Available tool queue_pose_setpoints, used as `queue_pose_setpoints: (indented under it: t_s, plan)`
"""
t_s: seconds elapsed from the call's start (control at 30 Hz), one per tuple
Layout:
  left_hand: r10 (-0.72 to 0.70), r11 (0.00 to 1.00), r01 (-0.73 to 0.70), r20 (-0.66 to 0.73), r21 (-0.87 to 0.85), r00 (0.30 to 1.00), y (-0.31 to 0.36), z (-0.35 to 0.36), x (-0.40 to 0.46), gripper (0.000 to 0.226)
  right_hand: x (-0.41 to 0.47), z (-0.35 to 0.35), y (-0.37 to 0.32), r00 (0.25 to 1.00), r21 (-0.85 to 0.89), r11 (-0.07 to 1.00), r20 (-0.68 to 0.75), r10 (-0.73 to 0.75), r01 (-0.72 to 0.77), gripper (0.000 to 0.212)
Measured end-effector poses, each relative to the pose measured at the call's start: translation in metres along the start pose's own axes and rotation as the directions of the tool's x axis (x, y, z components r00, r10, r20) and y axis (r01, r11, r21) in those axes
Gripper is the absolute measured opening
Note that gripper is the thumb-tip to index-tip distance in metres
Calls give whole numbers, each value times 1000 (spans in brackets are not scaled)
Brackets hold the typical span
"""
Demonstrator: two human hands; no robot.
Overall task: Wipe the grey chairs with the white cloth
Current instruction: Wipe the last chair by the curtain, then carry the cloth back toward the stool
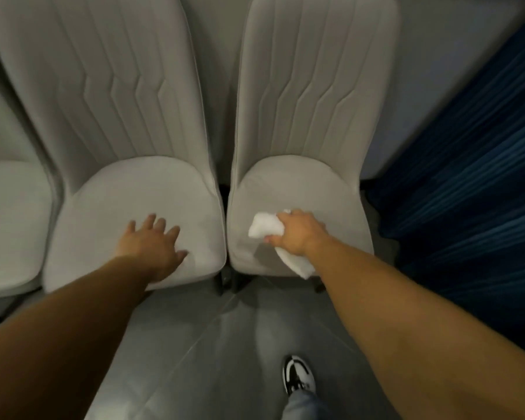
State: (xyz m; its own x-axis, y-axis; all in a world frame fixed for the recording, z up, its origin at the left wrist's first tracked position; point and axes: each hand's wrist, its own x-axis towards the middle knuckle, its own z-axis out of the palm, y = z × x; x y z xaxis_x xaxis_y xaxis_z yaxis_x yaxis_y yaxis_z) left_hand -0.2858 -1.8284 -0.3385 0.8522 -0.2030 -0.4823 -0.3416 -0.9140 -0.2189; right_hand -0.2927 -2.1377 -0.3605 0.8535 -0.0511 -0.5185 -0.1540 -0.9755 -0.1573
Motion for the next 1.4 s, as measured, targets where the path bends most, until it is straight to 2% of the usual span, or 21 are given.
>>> queue_pose_setpoints:
  t_s: [0.13, 0.27, 0.47, 0.63, 0.87, 1.17, 1.4]
  plan:
    - [48, 999, -45, -153, 27, 987, -11, -79, -58, 71, -48, -87, -44, 990, -45, 997, -117, -75, 70, 73]
    - [2, 999, 8, -281, 35, 960, -53, -167, -124, 73, -103, -176, -92, 967, -58, 989, -206, -147, 138, 72]
    - [-120, 990, 139, -411, 18, 904, -145, -284, -240, 76, -191, -297, -167, 915, -91, 971, -324, -240, 222, 63]
    - [-272, 958, 280, -507, -64, 818, -219, -334, -348, 79, -251, -375, -239, 859, -119, 941, -384, -338, 317, 69]
    - [-448, 880, 454, -565, -141, 693, -300, -330, -483, 80, -325, -414, -345, 763, -199, 880, -440, -474, 432, 64]
    - [-718, 684, 679, -412, -266, 561, -382, -265, -630, 83, -405, -412, -476, 660, -229, 783, -433, -614, 579, 64]
    - [-760, 636, 711, -405, -299, 509, -407, -257, -689, 82, -460, -418, -547, 601, -268, 728, -424, -678, 632, 63]
